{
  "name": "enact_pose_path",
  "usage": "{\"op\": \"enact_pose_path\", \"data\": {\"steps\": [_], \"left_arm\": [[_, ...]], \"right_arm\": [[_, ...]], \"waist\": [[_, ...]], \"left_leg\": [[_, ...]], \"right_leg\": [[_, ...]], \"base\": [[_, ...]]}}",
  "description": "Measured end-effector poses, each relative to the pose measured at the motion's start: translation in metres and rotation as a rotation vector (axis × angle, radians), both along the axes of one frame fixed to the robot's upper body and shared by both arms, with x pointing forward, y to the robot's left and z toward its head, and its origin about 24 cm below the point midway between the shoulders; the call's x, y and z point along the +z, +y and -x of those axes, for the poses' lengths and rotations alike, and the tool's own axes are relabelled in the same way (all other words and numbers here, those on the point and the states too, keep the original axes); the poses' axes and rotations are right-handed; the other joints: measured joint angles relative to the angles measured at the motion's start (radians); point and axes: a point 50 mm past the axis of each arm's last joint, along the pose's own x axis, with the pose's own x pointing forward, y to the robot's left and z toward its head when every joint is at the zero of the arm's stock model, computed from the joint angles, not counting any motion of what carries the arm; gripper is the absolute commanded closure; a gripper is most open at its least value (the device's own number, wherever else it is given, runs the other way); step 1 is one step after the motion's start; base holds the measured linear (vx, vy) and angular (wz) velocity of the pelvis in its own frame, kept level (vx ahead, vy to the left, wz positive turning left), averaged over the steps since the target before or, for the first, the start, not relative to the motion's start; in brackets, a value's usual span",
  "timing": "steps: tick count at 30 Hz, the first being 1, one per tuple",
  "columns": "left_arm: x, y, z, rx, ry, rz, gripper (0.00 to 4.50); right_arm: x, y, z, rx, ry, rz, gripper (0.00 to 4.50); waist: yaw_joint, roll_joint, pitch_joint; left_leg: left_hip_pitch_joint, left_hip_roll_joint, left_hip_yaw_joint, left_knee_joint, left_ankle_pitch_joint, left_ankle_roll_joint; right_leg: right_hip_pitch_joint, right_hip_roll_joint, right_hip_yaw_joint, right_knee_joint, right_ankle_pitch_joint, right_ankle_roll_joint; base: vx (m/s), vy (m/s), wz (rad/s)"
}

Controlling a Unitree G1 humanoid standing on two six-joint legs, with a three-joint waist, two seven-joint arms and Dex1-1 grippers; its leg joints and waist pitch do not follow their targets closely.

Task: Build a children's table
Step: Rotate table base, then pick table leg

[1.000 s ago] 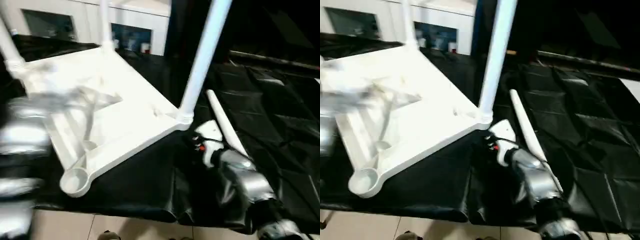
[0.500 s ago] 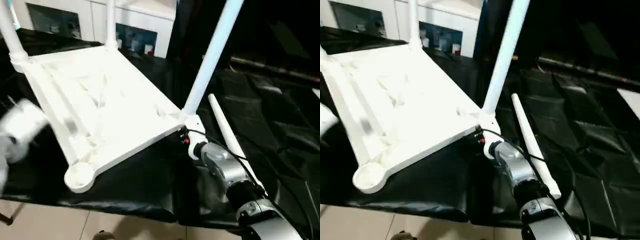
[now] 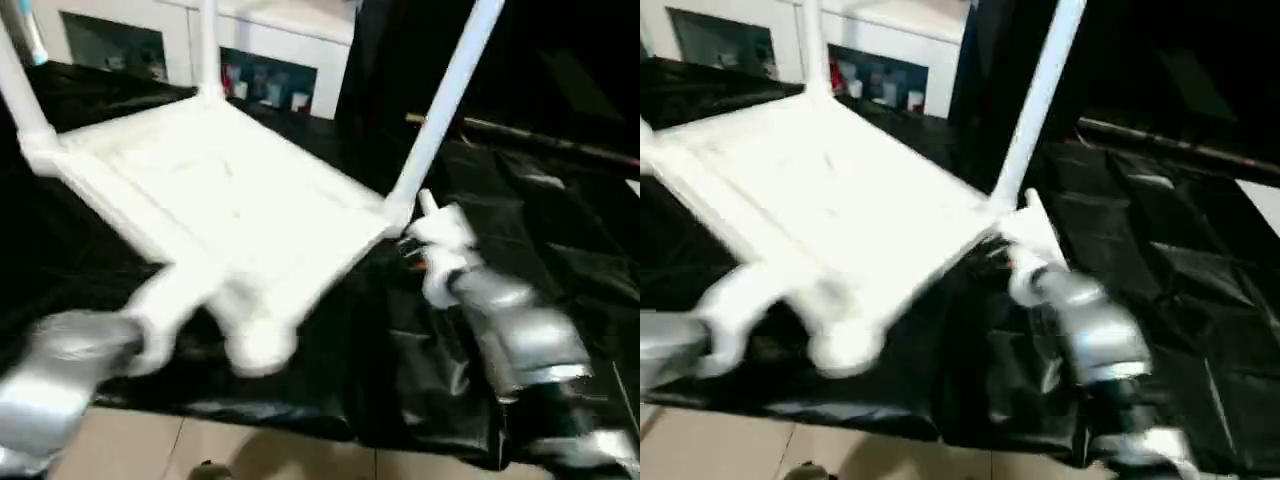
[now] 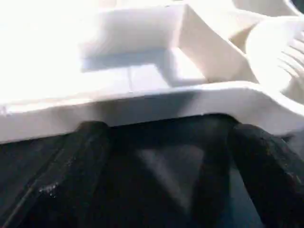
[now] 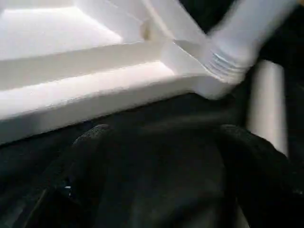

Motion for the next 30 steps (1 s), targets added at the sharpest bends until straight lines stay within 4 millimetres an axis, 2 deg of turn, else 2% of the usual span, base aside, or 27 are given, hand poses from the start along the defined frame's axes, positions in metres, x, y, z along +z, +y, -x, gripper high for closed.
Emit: {"op": "enact_pose_path", "data": {"steps": [1, 3, 8, 13, 17, 21, 28, 30], "left_arm": [[-0.002, -0.003, -0.002, -0.01, -0.003, 0.002, 0.0], [-0.004, -0.011, -0.007, -0.019, -0.007, 0.023, 0.0], [-0.007, -0.03, -0.016, -0.059, -0.015, 0.045, 0.0], [-0.007, -0.055, -0.019, -0.143, -0.056, 0.1, 0.0], [-0.003, -0.057, -0.018, -0.162, -0.057, 0.125, 0.0], [0.008, -0.058, -0.02, -0.18, -0.096, 0.157, 0.0], [0.022, -0.062, -0.019, -0.251, -0.132, 0.234, 0.0], [0.024, -0.063, -0.015, -0.293, -0.116, 0.245, 0.0]], "right_arm": [[0.002, -0.006, 0.001, -0.023, 0.014, 0.008, 0.47], [0.01, -0.022, 0.005, -0.079, 0.057, 0.034, 0.33], [0.024, -0.048, 0.016, -0.155, 0.148, 0.06, 0.06], [0.031, -0.073, 0.026, -0.213, 0.257, 0.091, 0.06], [0.023, -0.077, 0.034, -0.211, 0.344, 0.093, 0.06], [0.005, -0.072, 0.04, -0.18, 0.452, 0.081, 0.06], [-0.026, -0.068, 0.05, -0.162, 0.623, -0.041, 0.06], [-0.031, -0.068, 0.052, -0.166, 0.657, -0.068, 0.34]], "waist": [[-0.003, -0.001, -0.002], [-0.008, 0.009, 0.001], [-0.011, 0.023, 0.001], [-0.01, 0.027, 0.0], [-0.013, 0.028, 0.0], [-0.013, 0.028, -0.001], [-0.012, 0.023, -0.004], [-0.011, 0.023, -0.004]], "left_leg": [[0.001, 0.0, 0.0, 0.0, 0.0, 0.0], [0.001, 0.0, 0.0, 0.001, 0.0, 0.0], [0.0, 0.0, 0.0, 0.001, 0.0, 0.0], [0.0, 0.0, 0.0, 0.001, 0.0, 0.0], [0.001, 0.0, 0.0, 0.002, 0.0, 0.0], [0.0, 0.0, 0.0, 0.003, 0.0, 0.0], [0.0, 0.0, 0.0, 0.004, 0.0, 0.0], [0.0, 0.0, 0.0, 0.004, 0.0, 0.0]], "right_leg": [[0.001, 0.0, 0.0, 0.0, 0.0, 0.0], [0.001, 0.0, 0.0, 0.0, 0.0, 0.0], [0.0, 0.003, 0.0, 0.001, 0.0, 0.0], [0.001, 0.002, 0.001, 0.001, 0.0, 0.0], [0.001, 0.002, 0.0, 0.002, 0.0, 0.0], [0.001, 0.001, 0.0, 0.002, 0.0, 0.0], [0.001, 0.0, 0.0, 0.002, 0.0, 0.0], [0.001, 0.0, 0.0, 0.003, 0.0, 0.0]], "base": [[0.0, 0.0, 0.0], [0.0, 0.0, 0.0], [0.0, 0.0, 0.0], [0.0, 0.0, 0.0], [0.0, 0.0, 0.0], [0.0, 0.0, 0.0], [0.0, 0.0, 0.0], [0.0, 0.0, 0.0]]}}
